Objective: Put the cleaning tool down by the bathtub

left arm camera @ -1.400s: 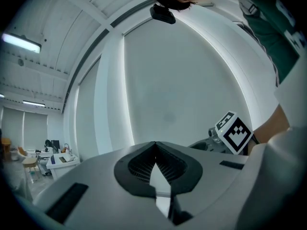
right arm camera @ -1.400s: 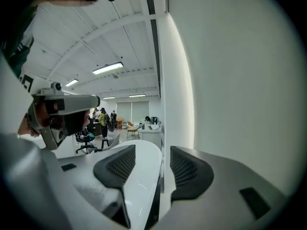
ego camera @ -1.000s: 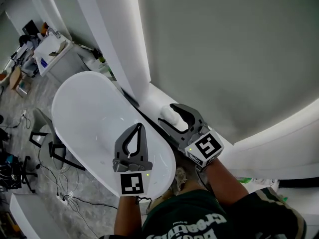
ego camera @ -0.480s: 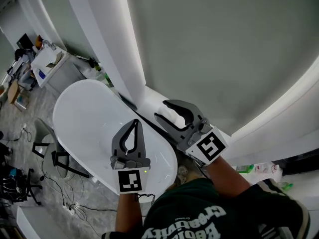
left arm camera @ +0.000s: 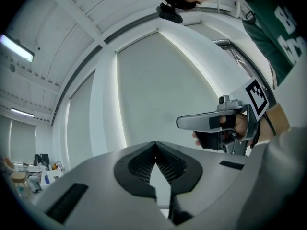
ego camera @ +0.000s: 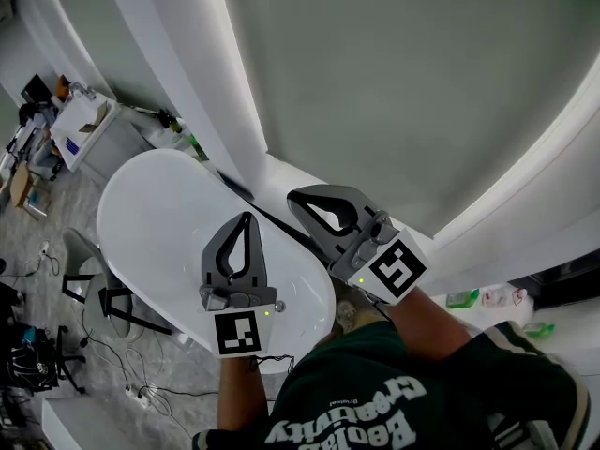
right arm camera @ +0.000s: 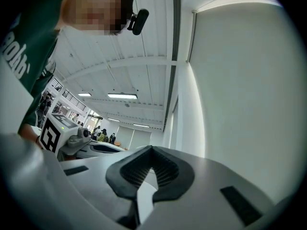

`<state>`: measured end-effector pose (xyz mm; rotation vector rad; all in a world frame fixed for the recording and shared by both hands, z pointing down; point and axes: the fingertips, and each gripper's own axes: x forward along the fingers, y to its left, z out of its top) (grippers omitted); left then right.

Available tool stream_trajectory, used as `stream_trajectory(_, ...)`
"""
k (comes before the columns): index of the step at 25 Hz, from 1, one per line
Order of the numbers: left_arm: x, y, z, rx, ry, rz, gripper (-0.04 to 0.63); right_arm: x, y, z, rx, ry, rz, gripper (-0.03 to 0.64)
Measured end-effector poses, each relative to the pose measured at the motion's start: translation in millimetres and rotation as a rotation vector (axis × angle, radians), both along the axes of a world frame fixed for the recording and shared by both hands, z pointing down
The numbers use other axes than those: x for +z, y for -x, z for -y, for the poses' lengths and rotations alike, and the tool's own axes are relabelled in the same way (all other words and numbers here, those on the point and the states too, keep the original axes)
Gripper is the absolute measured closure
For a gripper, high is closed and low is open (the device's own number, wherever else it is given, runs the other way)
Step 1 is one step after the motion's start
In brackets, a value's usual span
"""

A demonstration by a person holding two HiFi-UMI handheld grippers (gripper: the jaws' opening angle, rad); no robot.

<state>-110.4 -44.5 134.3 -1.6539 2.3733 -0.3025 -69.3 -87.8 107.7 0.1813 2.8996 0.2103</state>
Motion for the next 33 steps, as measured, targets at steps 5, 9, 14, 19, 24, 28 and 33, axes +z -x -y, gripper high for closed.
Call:
stream_trajectory(5, 0, -1, 0, 0.009, 0.006, -0.001, 0.586, -2, -1, 2, 0.021, 0.027, 0.003, 0.6)
stream_trajectory(9, -2, -5, 1, 0.021, 0.0, 0.009, 0.586, -1, -4, 8, 0.067, 0.009, -0.003, 0.6)
stream_trajectory(14, -1, -10, 3, 0.031, 0.004, 0.005, 0.586, 3, -7, 12, 0.084, 0.015, -0.012, 0.6)
stream_trajectory(19, 2, -12, 5, 0.038, 0.015, 0.003, 0.586, 5, -7, 13, 0.085, 0.018, -0.019, 0.601)
stream_trajectory(24, 0, -11, 6, 0.039, 0.017, 0.003, 0.586, 6, -4, 13, 0.082, 0.025, -0.021, 0.6)
stream_trajectory(28, 0, -16, 9, 0.044, 0.013, 0.009, 0.586, 9, -8, 16, 0.079, 0.027, -0.025, 0.601)
stream_trajectory(33, 3, -21, 13, 0.041, 0.021, 0.006, 0.586, 8, -13, 19, 0.078, 0.031, -0.012, 0.601)
